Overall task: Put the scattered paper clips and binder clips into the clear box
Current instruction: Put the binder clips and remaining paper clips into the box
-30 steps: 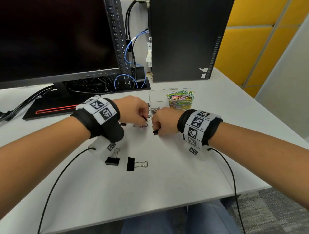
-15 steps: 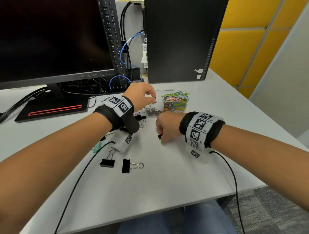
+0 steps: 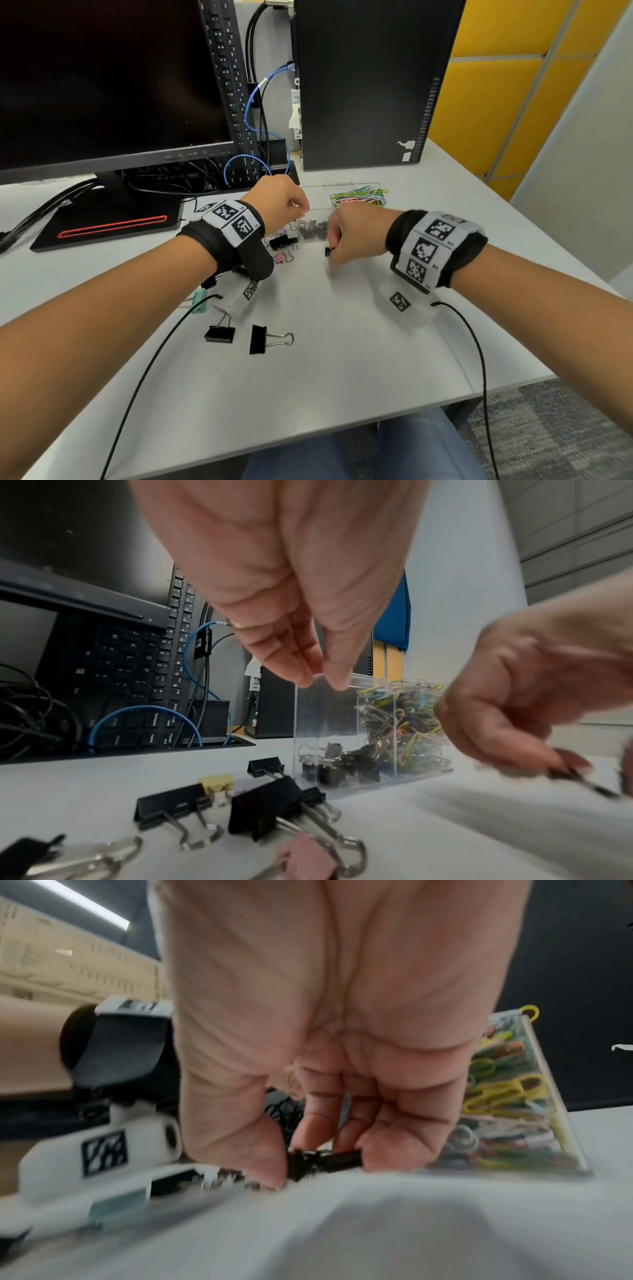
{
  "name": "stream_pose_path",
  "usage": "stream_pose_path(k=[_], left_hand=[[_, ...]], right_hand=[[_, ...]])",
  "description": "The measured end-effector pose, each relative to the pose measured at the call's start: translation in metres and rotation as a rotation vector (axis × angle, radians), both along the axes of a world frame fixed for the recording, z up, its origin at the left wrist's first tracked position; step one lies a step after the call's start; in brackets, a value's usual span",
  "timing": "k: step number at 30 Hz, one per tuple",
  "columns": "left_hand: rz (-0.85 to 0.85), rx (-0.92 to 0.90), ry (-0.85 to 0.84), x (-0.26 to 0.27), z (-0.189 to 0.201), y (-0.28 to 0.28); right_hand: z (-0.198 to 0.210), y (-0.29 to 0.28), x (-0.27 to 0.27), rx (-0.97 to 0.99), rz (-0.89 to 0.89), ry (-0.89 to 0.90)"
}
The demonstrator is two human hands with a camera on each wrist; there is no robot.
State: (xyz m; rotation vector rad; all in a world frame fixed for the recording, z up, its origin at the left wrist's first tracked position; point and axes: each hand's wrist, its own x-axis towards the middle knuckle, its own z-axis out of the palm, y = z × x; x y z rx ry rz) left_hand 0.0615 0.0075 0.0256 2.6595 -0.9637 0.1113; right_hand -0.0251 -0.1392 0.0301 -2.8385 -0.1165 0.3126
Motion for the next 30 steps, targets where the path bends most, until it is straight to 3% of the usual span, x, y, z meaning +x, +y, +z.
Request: stream_pose_path(k=[6, 12, 14, 21, 30], left_hand=[[0.014, -0.083, 0.116, -0.004, 0.002, 0.009], [0.039, -0.172, 0.196, -0.004, 0.006, 0.019], [0.075, -0.112, 0.190, -0.001, 0.004, 0.022], [0.048, 0.477, 0.220, -0.001, -0.017, 0.025], [-0.010, 0.469, 0.291, -0.007, -0.019, 0.024]], right_hand=[[0.038, -0.006, 0.022, 0.029, -0.097, -0.202], [0.034, 0.003, 0.041, -0.008, -0.087, -0.263], [0.029, 0.006, 0.042, -0.011, -0.070, -0.249], [0.018, 0.013, 0.036, -0.040, -0.045, -0.219], [0.016, 0.011, 0.031, -0.027, 0.019, -0.240]])
